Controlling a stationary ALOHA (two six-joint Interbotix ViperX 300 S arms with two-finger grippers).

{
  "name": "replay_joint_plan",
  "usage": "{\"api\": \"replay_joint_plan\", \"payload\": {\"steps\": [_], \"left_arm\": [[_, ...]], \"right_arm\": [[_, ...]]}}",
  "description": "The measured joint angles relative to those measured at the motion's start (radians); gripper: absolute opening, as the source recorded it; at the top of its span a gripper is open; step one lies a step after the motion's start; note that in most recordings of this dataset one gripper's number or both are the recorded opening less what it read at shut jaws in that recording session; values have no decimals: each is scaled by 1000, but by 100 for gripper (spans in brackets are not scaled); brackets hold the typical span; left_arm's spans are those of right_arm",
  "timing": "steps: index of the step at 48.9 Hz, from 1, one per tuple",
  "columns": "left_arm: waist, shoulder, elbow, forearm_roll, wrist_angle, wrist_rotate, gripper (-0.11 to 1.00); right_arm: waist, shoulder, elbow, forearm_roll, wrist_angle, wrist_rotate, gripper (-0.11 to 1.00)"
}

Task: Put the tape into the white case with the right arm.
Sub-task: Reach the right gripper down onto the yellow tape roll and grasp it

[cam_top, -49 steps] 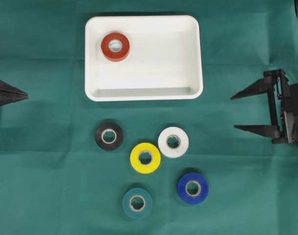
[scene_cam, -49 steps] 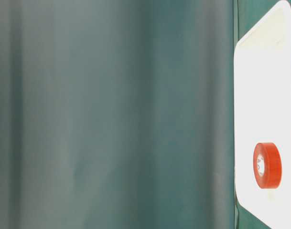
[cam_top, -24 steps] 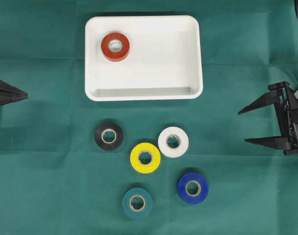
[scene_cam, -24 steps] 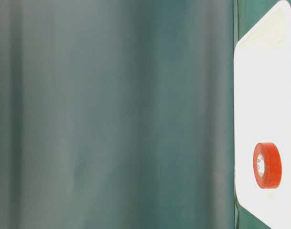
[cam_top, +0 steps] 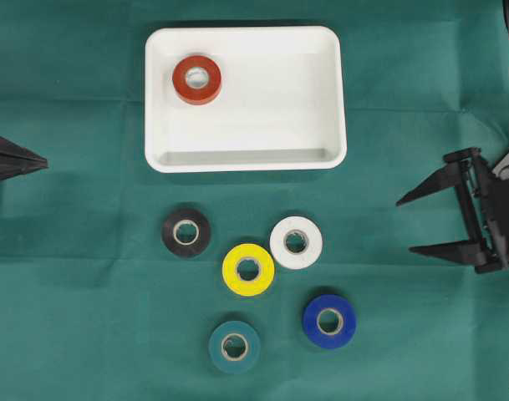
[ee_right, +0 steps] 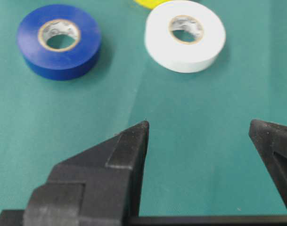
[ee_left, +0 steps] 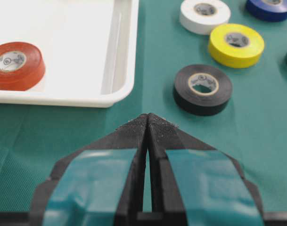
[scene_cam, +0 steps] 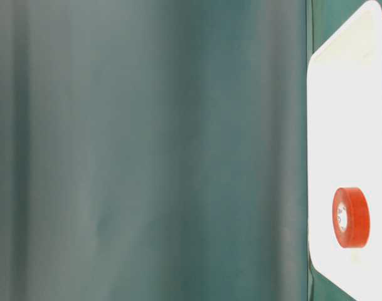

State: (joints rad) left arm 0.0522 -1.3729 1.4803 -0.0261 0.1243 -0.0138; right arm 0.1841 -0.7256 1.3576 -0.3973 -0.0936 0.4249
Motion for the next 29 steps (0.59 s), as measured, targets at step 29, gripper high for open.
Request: {"api": "replay_joint_plan", "payload": {"steps": [29], "left_arm": [[2, 0, 0, 0, 0, 0, 1]], "right_arm": [[46, 522, -364, -46, -51, -12, 56]]}}
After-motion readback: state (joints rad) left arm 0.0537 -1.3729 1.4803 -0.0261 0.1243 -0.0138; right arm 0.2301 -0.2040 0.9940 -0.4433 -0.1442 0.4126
